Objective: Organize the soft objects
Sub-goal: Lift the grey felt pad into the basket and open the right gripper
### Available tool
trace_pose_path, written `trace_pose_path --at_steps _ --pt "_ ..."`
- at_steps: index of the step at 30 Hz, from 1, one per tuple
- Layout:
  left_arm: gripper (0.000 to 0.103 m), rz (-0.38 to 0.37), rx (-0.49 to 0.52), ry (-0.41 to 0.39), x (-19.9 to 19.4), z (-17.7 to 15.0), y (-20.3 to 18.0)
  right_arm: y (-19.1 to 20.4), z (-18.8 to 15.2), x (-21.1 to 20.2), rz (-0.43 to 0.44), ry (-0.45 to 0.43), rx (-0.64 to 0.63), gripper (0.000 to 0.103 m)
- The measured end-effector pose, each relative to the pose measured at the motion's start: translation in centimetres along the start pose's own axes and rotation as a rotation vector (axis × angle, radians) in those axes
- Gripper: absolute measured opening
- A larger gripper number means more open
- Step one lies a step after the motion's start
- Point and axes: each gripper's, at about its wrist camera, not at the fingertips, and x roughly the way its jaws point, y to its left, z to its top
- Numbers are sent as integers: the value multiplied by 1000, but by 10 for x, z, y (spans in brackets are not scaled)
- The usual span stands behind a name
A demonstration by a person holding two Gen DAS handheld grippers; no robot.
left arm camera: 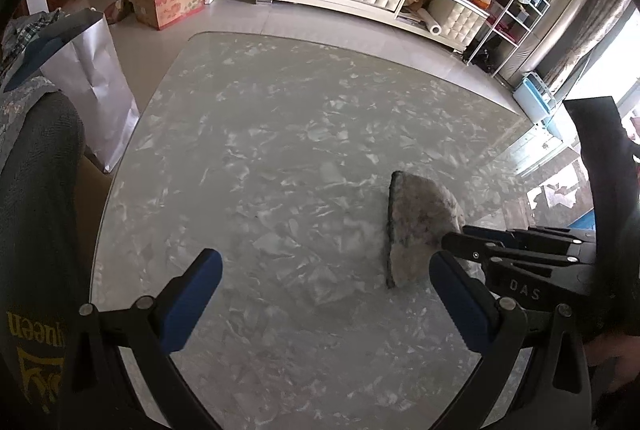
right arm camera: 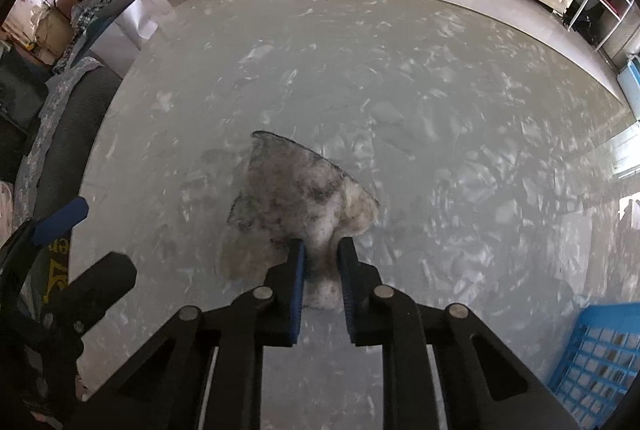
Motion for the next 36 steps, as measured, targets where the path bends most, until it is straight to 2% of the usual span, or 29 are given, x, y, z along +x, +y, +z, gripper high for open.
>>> trace_pose_path --at_steps 5,18,29,36 --pt "103 2 42 -16 -9 -7 -14 -11 -12 -18 30 -14 24 15" --pt "103 -72 113 -32 -45 -26 -73 -45 -62 -113 69 -115 36 15" --pt "103 -112 211 -74 -84 -28 -145 -98 -124 -178 72 -168 62 16" --pt "103 -143 278 -97 -105 -32 -191 -116 -142 -208 69 -222 80 16"
